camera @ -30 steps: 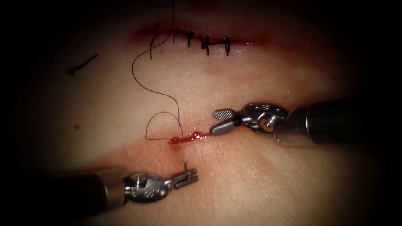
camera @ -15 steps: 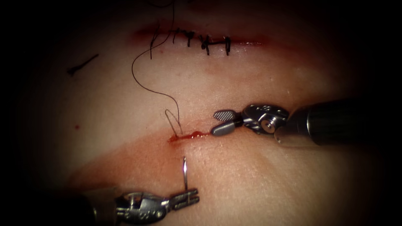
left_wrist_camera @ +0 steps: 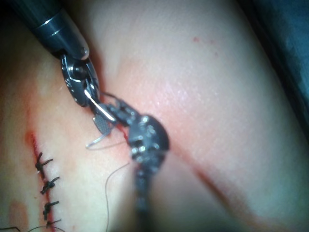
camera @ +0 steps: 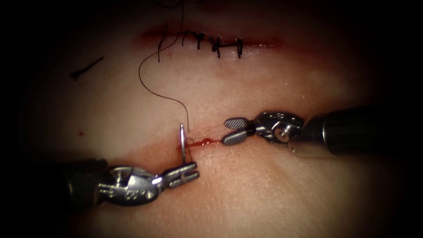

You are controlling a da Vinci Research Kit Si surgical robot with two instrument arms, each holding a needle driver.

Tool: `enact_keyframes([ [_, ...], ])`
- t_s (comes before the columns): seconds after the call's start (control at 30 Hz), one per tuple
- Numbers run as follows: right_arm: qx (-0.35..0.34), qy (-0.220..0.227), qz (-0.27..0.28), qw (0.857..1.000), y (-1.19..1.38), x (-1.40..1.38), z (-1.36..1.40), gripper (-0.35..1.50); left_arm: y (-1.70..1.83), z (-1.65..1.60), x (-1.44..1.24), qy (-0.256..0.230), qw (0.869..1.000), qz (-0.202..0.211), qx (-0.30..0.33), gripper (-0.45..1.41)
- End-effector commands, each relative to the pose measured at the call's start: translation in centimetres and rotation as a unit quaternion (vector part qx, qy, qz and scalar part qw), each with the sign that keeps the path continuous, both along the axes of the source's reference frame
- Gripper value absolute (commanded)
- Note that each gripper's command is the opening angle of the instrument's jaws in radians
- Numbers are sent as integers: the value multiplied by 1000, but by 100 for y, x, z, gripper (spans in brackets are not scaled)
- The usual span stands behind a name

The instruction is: Wound Closure

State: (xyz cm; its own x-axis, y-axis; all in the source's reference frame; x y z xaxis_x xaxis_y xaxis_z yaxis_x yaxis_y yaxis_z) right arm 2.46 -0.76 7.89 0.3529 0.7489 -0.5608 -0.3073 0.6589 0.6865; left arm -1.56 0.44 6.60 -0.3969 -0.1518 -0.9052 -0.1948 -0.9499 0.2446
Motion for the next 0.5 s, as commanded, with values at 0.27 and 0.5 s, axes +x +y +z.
enact_keyframes([
  [0.27, 1, 1, -1, 1000, -6, 6, 8, 130, 21, -10, 0, -11, 1000, -9, -7, -45],
  [0.5, 2, 1, -1, 1000, -5, 6, 8, 130, 24, -8, -4, -9, 1000, -9, -10, -45],
])
